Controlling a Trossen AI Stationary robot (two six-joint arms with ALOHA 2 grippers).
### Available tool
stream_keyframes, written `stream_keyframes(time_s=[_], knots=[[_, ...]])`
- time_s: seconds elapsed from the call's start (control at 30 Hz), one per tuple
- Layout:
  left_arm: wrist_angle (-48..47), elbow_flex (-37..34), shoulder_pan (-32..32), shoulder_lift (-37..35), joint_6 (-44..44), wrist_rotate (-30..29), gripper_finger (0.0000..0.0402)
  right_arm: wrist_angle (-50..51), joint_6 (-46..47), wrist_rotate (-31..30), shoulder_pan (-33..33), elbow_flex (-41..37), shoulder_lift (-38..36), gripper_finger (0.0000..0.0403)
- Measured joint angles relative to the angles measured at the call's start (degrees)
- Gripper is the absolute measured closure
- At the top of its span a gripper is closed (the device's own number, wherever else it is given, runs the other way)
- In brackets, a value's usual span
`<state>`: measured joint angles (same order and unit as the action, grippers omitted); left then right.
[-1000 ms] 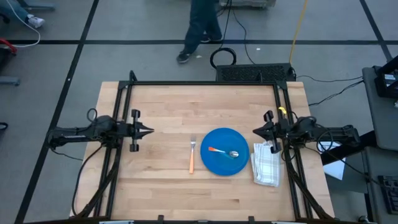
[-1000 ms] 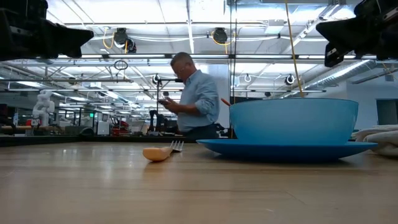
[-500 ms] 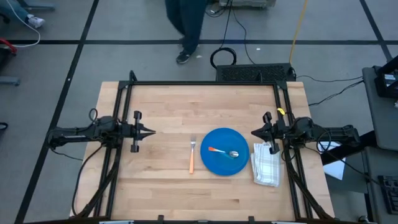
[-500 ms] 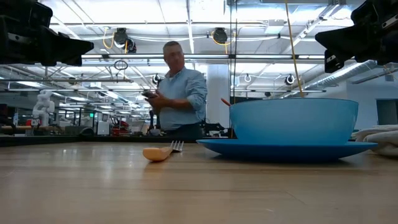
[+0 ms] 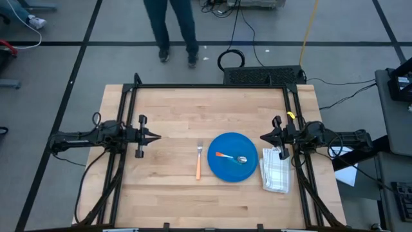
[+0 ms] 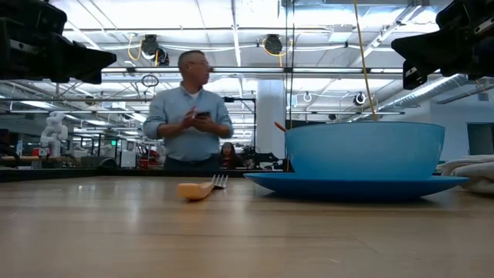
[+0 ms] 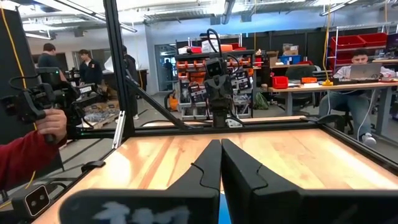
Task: Set table place
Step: Return to Home Position
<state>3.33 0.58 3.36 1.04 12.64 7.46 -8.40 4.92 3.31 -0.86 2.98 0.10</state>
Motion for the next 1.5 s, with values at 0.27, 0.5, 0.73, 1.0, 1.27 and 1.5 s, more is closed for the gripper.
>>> stream_keyframes(time_s=[0.27, 0.5, 0.73, 1.0, 1.27, 1.5], knots=[[-0.2, 0.0, 0.0, 0.0, -1.4, 0.0, 0.0376, -0.4, -1.1, -0.1, 0.0, 0.0, 0.0, 0.0403], [-1.5, 0.0, 0.0, 0.0, -3.5, -0.1, 0.0376, -0.6, 0.5, -0.2, 0.0, 0.0, 0.0, 0.0403], [-1.5, 0.0, 0.0, 0.0, -3.9, -0.1, 0.0376, -0.3, 0.8, -0.2, 0.0, 0.0, 0.0, 0.0403], [-1.5, 0.0, 0.0, 0.0, -4.0, -0.1, 0.0376, -0.3, 0.8, -0.2, 0.0, 0.0, 0.0, 0.0403], [-1.5, 0.0, 0.0, 0.0, -4.0, -0.1, 0.0376, -0.3, 0.8, -0.2, 0.0, 0.0, 0.0, 0.0403], [-1.5, 0.0, 0.0, 0.0, -4.0, -0.1, 0.0376, -0.3, 0.8, -0.3, 0.0, 0.0, 0.0, 0.0403]])
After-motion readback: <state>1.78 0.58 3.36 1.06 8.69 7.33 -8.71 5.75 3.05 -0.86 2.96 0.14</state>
